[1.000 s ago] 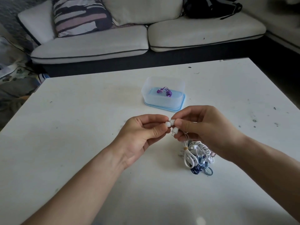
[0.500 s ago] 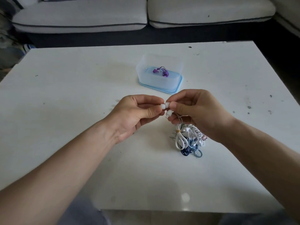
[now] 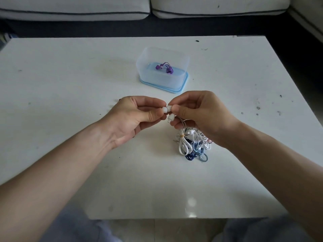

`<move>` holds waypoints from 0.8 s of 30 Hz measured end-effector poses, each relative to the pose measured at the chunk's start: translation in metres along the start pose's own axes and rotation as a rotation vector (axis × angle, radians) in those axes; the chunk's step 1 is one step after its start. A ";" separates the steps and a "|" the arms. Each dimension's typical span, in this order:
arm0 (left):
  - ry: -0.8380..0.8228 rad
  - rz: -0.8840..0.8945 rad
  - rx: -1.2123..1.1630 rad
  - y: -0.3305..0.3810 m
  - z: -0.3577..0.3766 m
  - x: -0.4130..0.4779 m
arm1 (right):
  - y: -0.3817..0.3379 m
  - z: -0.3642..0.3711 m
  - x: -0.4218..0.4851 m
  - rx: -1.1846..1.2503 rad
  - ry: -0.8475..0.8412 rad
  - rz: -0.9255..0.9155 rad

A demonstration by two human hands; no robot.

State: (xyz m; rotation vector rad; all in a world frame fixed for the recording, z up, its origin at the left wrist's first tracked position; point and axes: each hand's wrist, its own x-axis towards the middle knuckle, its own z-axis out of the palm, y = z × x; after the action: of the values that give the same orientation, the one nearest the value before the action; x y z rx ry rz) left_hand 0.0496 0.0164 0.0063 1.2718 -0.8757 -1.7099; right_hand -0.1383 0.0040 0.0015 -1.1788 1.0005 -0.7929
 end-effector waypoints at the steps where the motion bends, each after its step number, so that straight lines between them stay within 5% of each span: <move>1: -0.002 0.001 0.000 0.000 0.000 0.000 | 0.000 0.000 0.000 0.014 -0.003 0.007; 7: -0.003 0.006 -0.008 -0.001 0.000 0.001 | 0.003 -0.001 0.001 0.077 -0.027 0.044; 13: 0.016 0.000 0.020 -0.003 -0.002 0.001 | 0.001 0.000 0.001 -0.121 0.011 -0.086; 24: 0.006 0.061 0.075 -0.003 -0.002 0.002 | 0.002 0.001 0.000 0.093 -0.014 0.032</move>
State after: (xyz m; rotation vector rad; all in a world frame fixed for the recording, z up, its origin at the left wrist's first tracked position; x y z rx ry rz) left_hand 0.0511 0.0155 0.0023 1.2854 -0.9735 -1.6386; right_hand -0.1371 0.0045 -0.0003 -1.0844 0.9590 -0.7963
